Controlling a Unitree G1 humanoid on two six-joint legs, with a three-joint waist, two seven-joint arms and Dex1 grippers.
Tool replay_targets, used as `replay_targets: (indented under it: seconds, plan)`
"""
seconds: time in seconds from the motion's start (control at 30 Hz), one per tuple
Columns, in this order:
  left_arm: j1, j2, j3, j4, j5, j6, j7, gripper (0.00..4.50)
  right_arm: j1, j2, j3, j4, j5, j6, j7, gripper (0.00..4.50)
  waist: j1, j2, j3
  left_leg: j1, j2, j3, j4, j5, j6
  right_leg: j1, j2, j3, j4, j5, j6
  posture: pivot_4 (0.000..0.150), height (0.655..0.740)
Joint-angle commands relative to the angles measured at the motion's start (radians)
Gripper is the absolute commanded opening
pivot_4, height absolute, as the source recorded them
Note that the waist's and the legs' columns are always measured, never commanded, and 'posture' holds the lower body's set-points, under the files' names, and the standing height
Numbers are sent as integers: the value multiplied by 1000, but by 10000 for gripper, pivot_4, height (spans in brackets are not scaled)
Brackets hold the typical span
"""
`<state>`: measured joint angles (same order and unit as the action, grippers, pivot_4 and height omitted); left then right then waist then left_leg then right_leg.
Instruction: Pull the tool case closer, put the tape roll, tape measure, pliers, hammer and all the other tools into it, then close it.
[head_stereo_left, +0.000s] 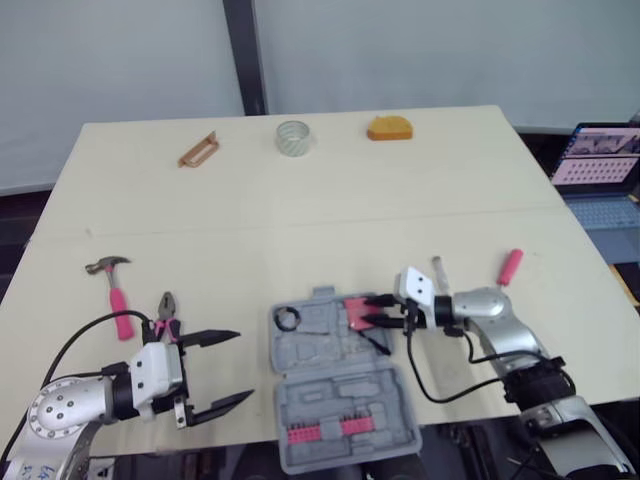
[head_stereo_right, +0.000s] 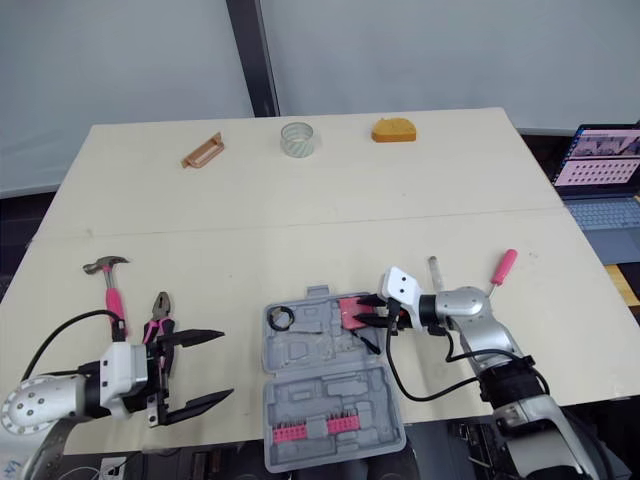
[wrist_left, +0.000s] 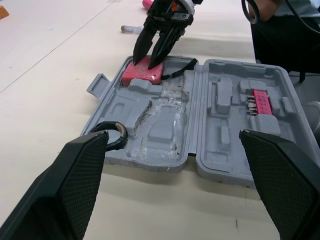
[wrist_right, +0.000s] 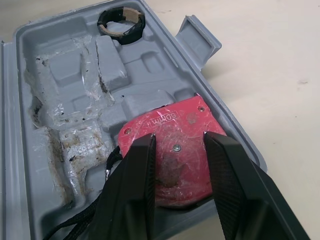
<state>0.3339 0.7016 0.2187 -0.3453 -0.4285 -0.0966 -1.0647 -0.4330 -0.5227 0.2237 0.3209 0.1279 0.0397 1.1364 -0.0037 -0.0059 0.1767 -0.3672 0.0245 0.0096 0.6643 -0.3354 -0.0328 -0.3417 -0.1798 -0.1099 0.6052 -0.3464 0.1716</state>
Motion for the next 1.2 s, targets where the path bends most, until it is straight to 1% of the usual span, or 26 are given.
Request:
replay_targets:
  seconds: [0.03,0.27,0.4,0.53,0.67,0.73,0.8,0.87,0.93,1.0,1.03,1.07,1.1,1.17,1.2]
  plan:
    - [4,7,16,-14,-16,-5,-6,45000,37,-1,17,44,-31,5,-13,16200,0,0,0,0,0,0,0,0,0,0,0,0,0,0,0,1500,7400]
    - [4,4,11,-17,-14,-3,-6,45000,46,0,19,56,-37,-12,-21,16200,0,-1,-1,0,0,0,0,0,0,0,0,0,0,0,0,1500,7400]
    - [-25,-26,24,-20,-69,55,42,45000,39,1,-22,-8,-5,-1,-50,16200,1,-1,-1,0,0,0,0,0,0,0,0,0,0,0,0,1500,7400]
    - [-25,-28,34,-27,-97,82,42,45000,46,-40,-66,-168,41,69,-56,16200,2,1,0,-1,0,0,0,0,0,0,0,0,0,0,0,1500,7400]
    - [-11,-18,77,-73,-187,171,57,45000,102,-151,-132,-429,138,254,-23,16200,5,2,2,-3,0,0,0,0,0,-2,0,0,0,0,0,1500,7400]
    - [8,-6,108,-93,-233,231,67,45000,157,-222,-179,-550,206,361,-8,16200,6,2,2,-2,0,0,0,0,0,-1,0,-1,-1,0,0,1500,7400]
    - [31,0,131,-104,-253,261,65,45000,215,-280,-222,-628,251,447,-13,16200,10,2,2,-3,0,-1,0,0,0,-1,0,-1,-1,0,0,1500,7400]
    - [70,-6,149,-111,-251,268,60,45000,294,-330,-271,-678,281,503,-18,16200,13,2,2,-2,0,-1,0,-1,0,0,0,-1,-2,0,0,1500,7400]
    - [146,-14,160,-108,-218,251,41,45000,417,-376,-338,-726,302,539,-16,16200,17,1,2,-2,0,0,0,-1,0,0,0,-1,-3,0,0,1500,7400]
    - [201,-28,166,-101,-172,211,39,45000,510,-395,-382,-759,316,558,-27,21296,19,1,2,-2,1,1,0,-3,1,0,0,-1,-5,0,0,1500,7400]
    - [218,-37,171,-103,-174,210,41,45000,541,-397,-396,-770,320,560,-32,23877,21,1,2,-2,0,1,0,-3,1,0,0,-1,-5,0,0,1500,7400]
    - [239,-46,176,-104,-171,201,40,45000,577,-397,-413,-779,322,563,-39,29421,22,0,2,-2,1,1,0,-3,1,0,0,0,-5,0,-1,1500,7400]
    - [267,-59,185,-95,-158,174,31,45000,625,-393,-435,-789,321,557,-43,33177,26,1,2,-2,1,1,1,-3,1,0,1,0,-4,1,-1,1500,7400]
    - [310,-84,205,-68,-127,110,14,45000,705,-387,-472,-807,322,546,-44,43731,30,0,2,-1,1,1,2,-3,1,0,1,0,-7,1,-2,1500,7400]
    - [321,-92,211,-58,-117,86,9,45000,727,-387,-482,-814,326,542,-43,44427,30,0,2,-1,1,1,2,-3,1,1,1,0,-8,1,-1,1500,7400]
